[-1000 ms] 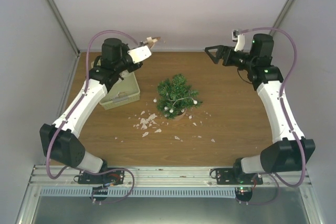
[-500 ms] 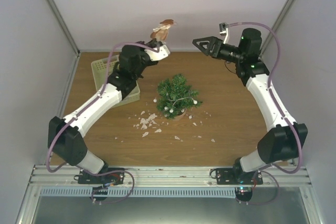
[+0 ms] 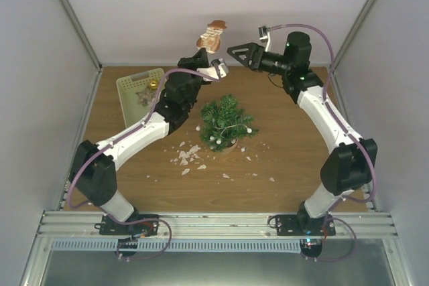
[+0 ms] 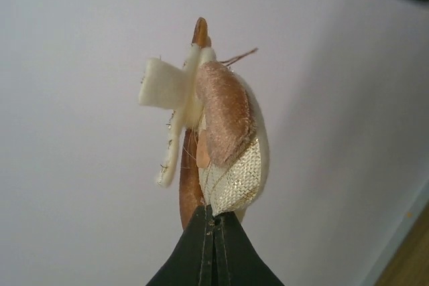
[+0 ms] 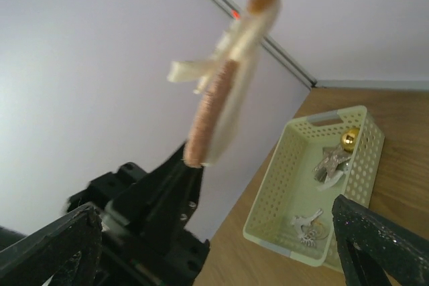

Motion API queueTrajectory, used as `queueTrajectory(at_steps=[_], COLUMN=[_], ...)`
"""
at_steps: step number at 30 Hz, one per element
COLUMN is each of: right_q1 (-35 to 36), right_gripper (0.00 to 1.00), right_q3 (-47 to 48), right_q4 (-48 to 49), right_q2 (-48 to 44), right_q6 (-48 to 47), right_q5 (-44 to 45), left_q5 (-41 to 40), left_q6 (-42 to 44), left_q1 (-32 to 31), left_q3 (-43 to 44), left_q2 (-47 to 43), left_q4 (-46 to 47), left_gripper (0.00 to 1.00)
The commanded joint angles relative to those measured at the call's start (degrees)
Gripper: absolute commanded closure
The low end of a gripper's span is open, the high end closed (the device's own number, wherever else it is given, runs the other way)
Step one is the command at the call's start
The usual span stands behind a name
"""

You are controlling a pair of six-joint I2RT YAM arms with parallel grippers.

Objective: Decorate the small christmas tree

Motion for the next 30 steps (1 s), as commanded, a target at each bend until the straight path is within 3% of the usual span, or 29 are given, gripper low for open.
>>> queueTrajectory(at_steps=[1,10,18,30], right_q1=[1.47,2.07,2.28,3.0], right_gripper=[0.07,0.08,0.08,0.39], right_q3=[1.52,4.48,4.16,5.2], right_q4=[2.7,8.57,8.41,9.86], right_q2=[2.53,5.98,4.89,6.0], right_q6=[1.85,7.21,7.22,7.67], right_q5=[0.54,-0.74,-0.69,-1.25], left_q5=[-2.8,-5.68,-6.02,-6.94], left_q6=[2.67,14.49,13.27,13.19], left_q1=[-1.74,-6.41,-7.2,-8.86], left_q3=[-1.33,-7.24,-6.97,-4.7], left_q2=[-0.56,0.07,0.75,2.26], left_q4=[9.15,21.87,21.46,20.69], left_gripper=[1.0,1.0,1.0,1.0])
